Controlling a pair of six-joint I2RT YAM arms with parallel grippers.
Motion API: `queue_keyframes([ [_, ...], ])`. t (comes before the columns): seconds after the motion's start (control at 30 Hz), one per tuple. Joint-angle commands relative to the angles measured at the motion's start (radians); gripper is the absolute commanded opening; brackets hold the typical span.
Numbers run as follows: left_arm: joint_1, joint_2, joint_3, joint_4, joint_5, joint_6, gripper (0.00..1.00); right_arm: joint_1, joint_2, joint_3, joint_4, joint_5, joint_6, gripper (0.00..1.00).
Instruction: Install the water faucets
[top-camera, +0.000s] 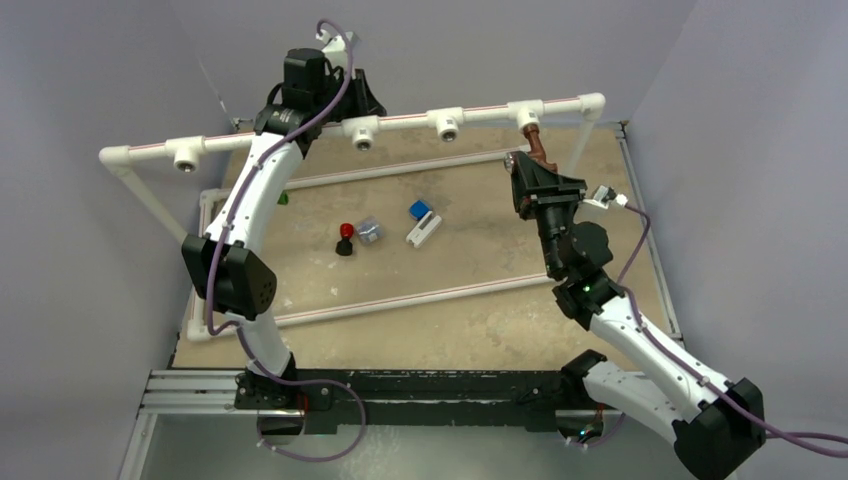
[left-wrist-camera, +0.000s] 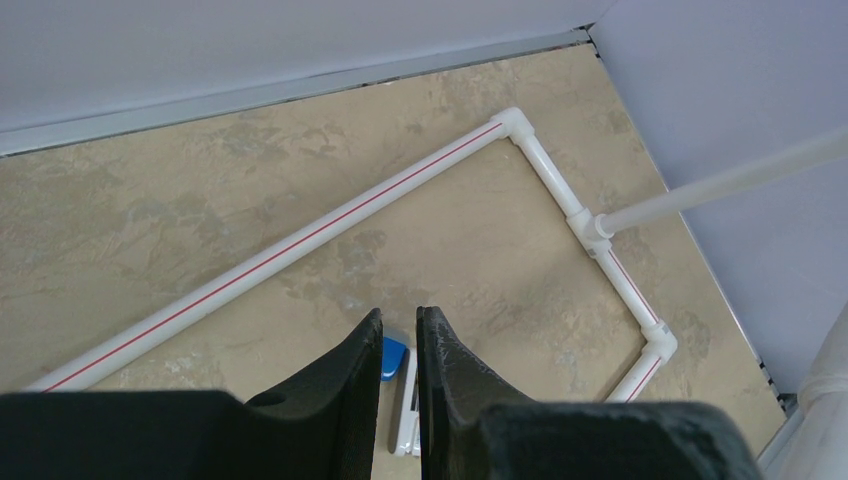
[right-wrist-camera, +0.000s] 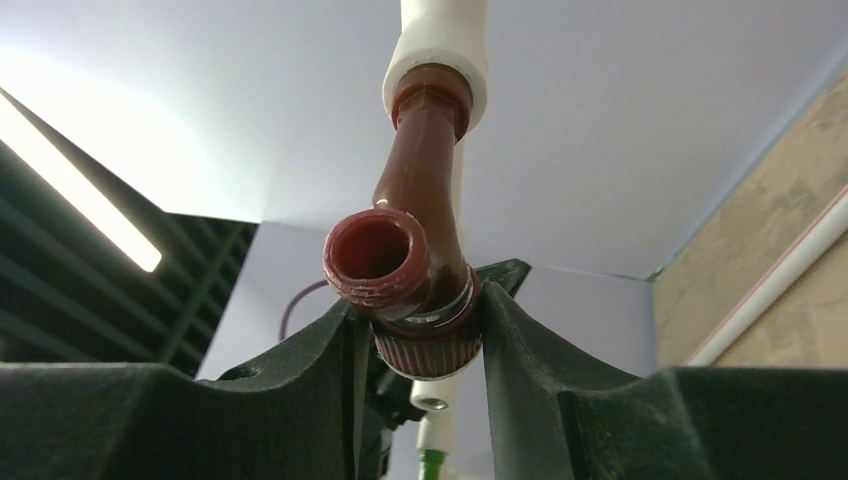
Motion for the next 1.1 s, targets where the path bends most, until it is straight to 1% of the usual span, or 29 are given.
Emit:
queue_keyframes([
  [0.0, 0.014, 0.047, -0.043, 0.002, 0.057, -0.01, 0.17, 0.016, -0.088, 0.006, 0.237, 0.039, 0.16, 0.0],
  [0.03, 0.014, 0.047, -0.042, 0.003, 0.057, -0.01, 0.17, 0.016, -0.092, 0.009, 0.226, 0.04, 0.172, 0.0],
  [0.07, 0.014, 0.047, -0.042, 0.003, 0.054, -0.01, 0.17, 0.016, -0.095, 0.012, 0.218, 0.041, 0.172, 0.07],
  [0.13, 0.014, 0.047, -0.042, 0.001, 0.054, -0.009, 0.17, 0.016, -0.1, 0.022, 0.192, 0.037, 0.151, 0.12],
  [0.27, 0.014, 0.047, -0.043, 0.001, 0.047, -0.009, 0.17, 0.016, -0.112, 0.034, 0.109, 0.028, 0.114, 0.41],
  [0.33, 0.014, 0.049, -0.042, 0.001, 0.048, -0.01, 0.17, 0.015, -0.119, 0.042, 0.062, 0.013, 0.079, 0.52],
  [0.47, 0.014, 0.049, -0.042, 0.001, 0.043, -0.012, 0.17, 0.016, -0.132, 0.07, -0.065, -0.01, -0.015, 0.67],
  [0.67, 0.016, 0.049, -0.041, 0.001, 0.038, -0.013, 0.17, 0.016, -0.184, 0.101, -0.239, -0.01, -0.17, 0.8],
  [0.83, 0.016, 0.055, -0.038, 0.0, 0.038, -0.013, 0.17, 0.016, -0.195, 0.168, -0.406, -0.03, -0.343, 0.83],
  [1.07, 0.016, 0.06, -0.035, -0.001, 0.035, -0.012, 0.17, 0.016, -0.231, 0.262, -0.545, -0.065, -0.777, 0.85],
])
